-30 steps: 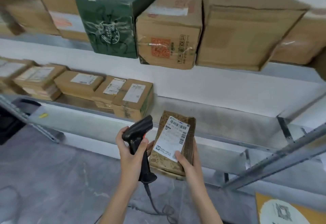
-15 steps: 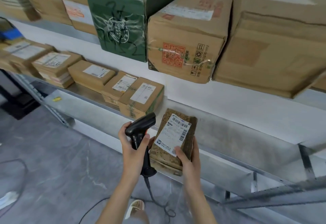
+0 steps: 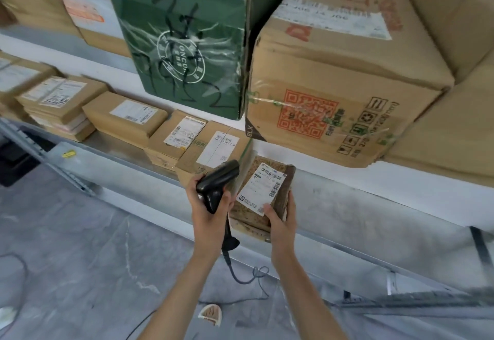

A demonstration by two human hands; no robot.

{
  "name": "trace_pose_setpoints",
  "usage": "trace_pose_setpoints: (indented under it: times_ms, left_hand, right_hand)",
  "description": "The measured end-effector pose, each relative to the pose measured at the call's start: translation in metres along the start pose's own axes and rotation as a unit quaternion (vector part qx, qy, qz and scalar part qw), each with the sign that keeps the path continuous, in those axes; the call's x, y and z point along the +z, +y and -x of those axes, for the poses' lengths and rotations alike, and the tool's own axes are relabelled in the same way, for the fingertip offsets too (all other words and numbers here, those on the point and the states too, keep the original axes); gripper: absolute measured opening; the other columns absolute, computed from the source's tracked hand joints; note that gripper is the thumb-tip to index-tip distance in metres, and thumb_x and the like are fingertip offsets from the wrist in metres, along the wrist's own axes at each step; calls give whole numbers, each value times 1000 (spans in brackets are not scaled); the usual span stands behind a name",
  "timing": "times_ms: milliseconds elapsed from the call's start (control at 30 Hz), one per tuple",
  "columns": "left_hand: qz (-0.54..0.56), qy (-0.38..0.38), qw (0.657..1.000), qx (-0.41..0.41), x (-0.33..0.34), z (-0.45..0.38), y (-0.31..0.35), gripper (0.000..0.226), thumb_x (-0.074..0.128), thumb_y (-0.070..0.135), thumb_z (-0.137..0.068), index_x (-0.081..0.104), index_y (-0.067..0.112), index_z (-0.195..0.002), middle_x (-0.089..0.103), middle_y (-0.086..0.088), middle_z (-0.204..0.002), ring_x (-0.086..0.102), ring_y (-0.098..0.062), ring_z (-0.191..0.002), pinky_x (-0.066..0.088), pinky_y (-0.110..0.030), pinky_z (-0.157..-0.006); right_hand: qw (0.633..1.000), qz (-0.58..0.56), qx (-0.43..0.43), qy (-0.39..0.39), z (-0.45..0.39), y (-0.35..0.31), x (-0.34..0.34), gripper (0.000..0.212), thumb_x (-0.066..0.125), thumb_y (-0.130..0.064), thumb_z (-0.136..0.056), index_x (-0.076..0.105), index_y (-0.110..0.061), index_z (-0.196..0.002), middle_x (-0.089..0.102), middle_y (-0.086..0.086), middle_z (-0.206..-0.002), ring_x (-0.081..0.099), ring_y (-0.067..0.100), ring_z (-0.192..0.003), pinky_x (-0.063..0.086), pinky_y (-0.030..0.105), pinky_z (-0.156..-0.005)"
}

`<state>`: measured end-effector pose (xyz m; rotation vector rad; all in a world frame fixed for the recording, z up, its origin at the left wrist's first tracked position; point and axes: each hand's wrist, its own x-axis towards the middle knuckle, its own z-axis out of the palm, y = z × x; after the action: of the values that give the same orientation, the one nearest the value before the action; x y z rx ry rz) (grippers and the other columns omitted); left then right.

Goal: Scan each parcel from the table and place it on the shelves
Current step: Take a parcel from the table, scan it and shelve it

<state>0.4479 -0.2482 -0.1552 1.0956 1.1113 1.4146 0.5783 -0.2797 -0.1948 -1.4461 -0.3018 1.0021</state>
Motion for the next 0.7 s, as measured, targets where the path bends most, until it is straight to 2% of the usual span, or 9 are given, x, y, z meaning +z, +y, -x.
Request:
trace_pose_setpoints:
  times_ms: [67,133,233,300,333,400,467,533,700]
  left_hand:
    - [-18,3,1000,0,0,-6,-3,54,63,-4,-96,38,26,-133,56,10,-128,66,-44,-109,56,-57,-94]
    - [-34,0,999,0,-1,-13,-4,56,65,-1,-96,39,30,-134,57,24,-123,65,-36,-114,53,-60,-97]
    - [-36,-10,999,-8,-5,-23,-8,54,66,2,-96,41,33,-134,59,18,-126,65,-34,-116,53,-58,-99]
    - [-38,0,999,-15,-8,-28,-11,55,67,5,-96,40,33,-135,61,7,-126,66,-36,-112,54,-51,-99]
    - [-44,7,999,-12,-9,-30,-12,56,68,5,-96,40,35,-134,62,9,-123,66,-34,-110,56,-42,-96]
    - [-55,13,998,-8,-12,-35,-12,56,68,5,-95,41,36,-133,62,20,-116,67,-24,-106,54,-21,-86]
    - [-65,16,998,-2,-15,-40,-12,55,68,4,-95,41,35,-132,59,33,-112,66,-6,-101,49,-10,-80]
    - [-74,16,997,4,-17,-43,-12,56,67,4,-95,39,37,-132,53,45,-109,64,3,-101,48,-7,-78]
    - [-83,8,997,2,-22,-46,-10,59,67,4,-96,38,44,-130,52,47,-110,65,3,-101,50,-8,-79]
  right_hand:
    - [1000,10,6,12,-10,5,9,73,72,-8,-92,40,-31,-153,61,-1,-138,59,22,-125,49,50,-108]
    - [1000,21,3,14,-20,8,16,71,70,-7,-93,39,-29,-154,60,2,-139,59,23,-125,49,50,-107]
    - [1000,14,-2,16,-35,10,26,69,66,-4,-95,38,-25,-155,61,4,-138,60,23,-124,50,49,-106]
    - [1000,17,-1,18,-42,10,31,69,64,-4,-95,38,-26,-155,62,3,-136,61,24,-123,50,50,-106]
    - [1000,18,0,21,-46,10,33,68,64,-4,-95,38,-26,-154,62,3,-135,61,25,-123,50,51,-106]
    - [999,29,3,29,-53,10,37,68,63,-5,-95,38,-27,-154,62,2,-135,60,26,-123,50,52,-106]
    - [998,43,9,33,-60,10,40,68,63,-6,-96,37,-28,-155,61,2,-136,60,26,-123,49,52,-106]
    - [998,53,14,38,-67,9,44,69,63,-6,-96,35,-28,-156,60,3,-138,59,27,-125,47,51,-108]
    - [996,69,17,48,-77,8,51,68,61,-7,-98,33,-27,-157,59,6,-140,58,28,-125,47,50,-108]
